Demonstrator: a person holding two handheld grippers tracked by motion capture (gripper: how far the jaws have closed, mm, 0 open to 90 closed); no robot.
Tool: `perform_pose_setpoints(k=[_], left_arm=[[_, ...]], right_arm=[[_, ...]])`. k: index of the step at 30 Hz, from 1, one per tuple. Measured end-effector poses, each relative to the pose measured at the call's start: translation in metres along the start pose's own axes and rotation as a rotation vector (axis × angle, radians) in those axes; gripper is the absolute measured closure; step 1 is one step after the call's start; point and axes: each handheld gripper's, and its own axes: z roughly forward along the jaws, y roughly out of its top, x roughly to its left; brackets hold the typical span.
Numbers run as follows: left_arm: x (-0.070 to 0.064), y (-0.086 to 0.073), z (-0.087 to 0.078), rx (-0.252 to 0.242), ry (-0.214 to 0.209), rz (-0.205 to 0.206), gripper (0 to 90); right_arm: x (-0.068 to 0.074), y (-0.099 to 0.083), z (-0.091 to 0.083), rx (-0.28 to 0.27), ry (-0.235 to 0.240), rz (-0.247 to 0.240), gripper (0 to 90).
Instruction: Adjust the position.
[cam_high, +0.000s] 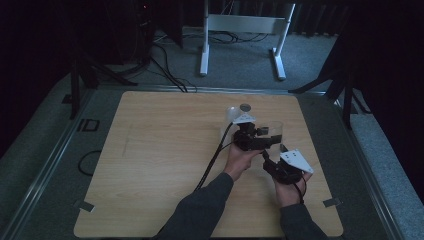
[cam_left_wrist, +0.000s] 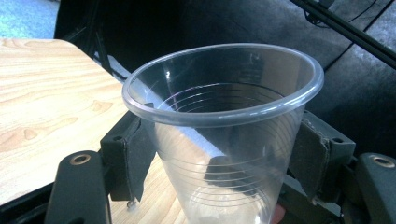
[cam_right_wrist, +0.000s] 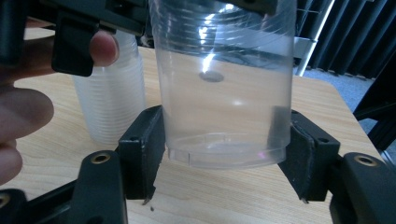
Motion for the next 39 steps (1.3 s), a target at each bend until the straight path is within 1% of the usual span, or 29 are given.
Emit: perform_pose_setpoints(k=[1, 2, 5, 6, 7, 8, 9, 10, 11, 12, 13, 14, 16, 18, 19, 22, 23, 24, 25, 27, 31, 32, 36, 39], left_arm=[[0.000, 0.000, 0.000, 0.000, 0.000, 0.000, 29.3], [0.000, 0.000, 0.000, 0.000, 0.000, 0.005, 29.3], [-0.001, 0.000, 0.000, 0.003, 0.008, 0.017, 29.3], [-0.002, 0.000, 0.000, 0.009, 0.018, 0.032, 29.4], [-0.002, 0.000, 0.000, 0.009, 0.018, 0.032, 29.4], [-0.003, 0.000, -0.001, 0.013, 0.030, 0.051, 29.4], [-0.003, 0.000, -0.001, 0.013, 0.030, 0.051, 29.4], [-0.004, 0.000, -0.001, 0.022, 0.038, 0.071, 29.5], [-0.004, 0.000, -0.001, 0.022, 0.038, 0.071, 29.6], [-0.006, 0.000, -0.001, 0.031, 0.053, 0.096, 29.6], [-0.006, 0.000, -0.001, 0.031, 0.053, 0.096, 29.6], [-0.007, -0.001, -0.001, 0.041, 0.058, 0.112, 29.6], [-0.007, -0.001, -0.001, 0.047, 0.056, 0.117, 29.6], [-0.008, -0.002, 0.000, 0.062, 0.067, 0.139, 29.6], [-0.008, -0.002, 0.000, 0.066, 0.072, 0.148, 29.6], [-0.011, -0.002, 0.000, 0.078, 0.078, 0.173, 29.6], [-0.011, -0.002, 0.000, 0.078, 0.078, 0.173, 29.6], [-0.013, -0.003, 0.001, 0.087, 0.080, 0.191, 29.6], [-0.013, -0.003, 0.001, 0.087, 0.080, 0.191, 29.5], [-0.014, -0.004, 0.002, 0.094, 0.077, 0.199, 29.4], [-0.015, -0.004, 0.003, 0.093, 0.075, 0.196, 28.9], [-0.015, -0.004, 0.003, 0.093, 0.075, 0.196, 28.6], [-0.015, -0.004, 0.003, 0.081, 0.064, 0.174, 26.9], [-0.016, -0.004, 0.003, 0.073, 0.063, 0.167, 24.8]], right_arm=[[0.000, 0.000, 0.000, 0.000, 0.000, 0.000, 35.7], [0.000, 0.000, 0.000, 0.004, 0.004, -0.003, 32.8], [0.000, 0.000, 0.000, 0.005, 0.009, 0.002, 29.9], [-0.001, 0.001, 0.000, 0.004, 0.011, 0.002, 29.0], [-0.001, 0.001, 0.000, 0.004, 0.011, 0.002, 29.0], [-0.002, 0.002, 0.000, 0.000, 0.024, 0.003, 28.1], [-0.003, 0.002, 0.000, -0.002, 0.025, 0.002, 28.1], [-0.003, 0.003, -0.001, -0.001, 0.031, 0.004, 27.8], [-0.004, 0.003, 0.000, -0.001, 0.037, 0.003, 27.7], [-0.005, 0.004, 0.000, 0.002, 0.045, -0.001, 27.7], [-0.005, 0.004, 0.000, 0.002, 0.045, -0.001, 27.7], [-0.005, 0.004, 0.000, 0.006, 0.052, -0.002, 27.7], [-0.005, 0.004, 0.001, 0.015, 0.062, -0.006, 27.7], [-0.006, 0.005, 0.002, 0.017, 0.064, -0.008, 28.0], [-0.006, 0.005, 0.003, 0.026, 0.077, -0.002, 28.3], [-0.006, 0.004, 0.004, 0.036, 0.080, 0.000, 30.3], [-0.006, 0.004, 0.004, 0.036, 0.080, 0.000, 30.3], [-0.007, 0.004, 0.005, 0.039, 0.083, 0.002, 31.0], [-0.007, 0.004, 0.005, 0.039, 0.083, 0.002, 31.0], [-0.007, 0.003, 0.006, 0.045, 0.082, 0.011, 33.8], [-0.007, 0.003, 0.006, 0.045, 0.079, 0.013, 38.5], [-0.007, 0.003, 0.006, 0.045, 0.079, 0.013, 38.5], [-0.007, 0.003, 0.005, 0.030, 0.065, 0.016, 40.8], [-0.008, 0.003, 0.005, 0.026, 0.066, 0.029, 41.0]])
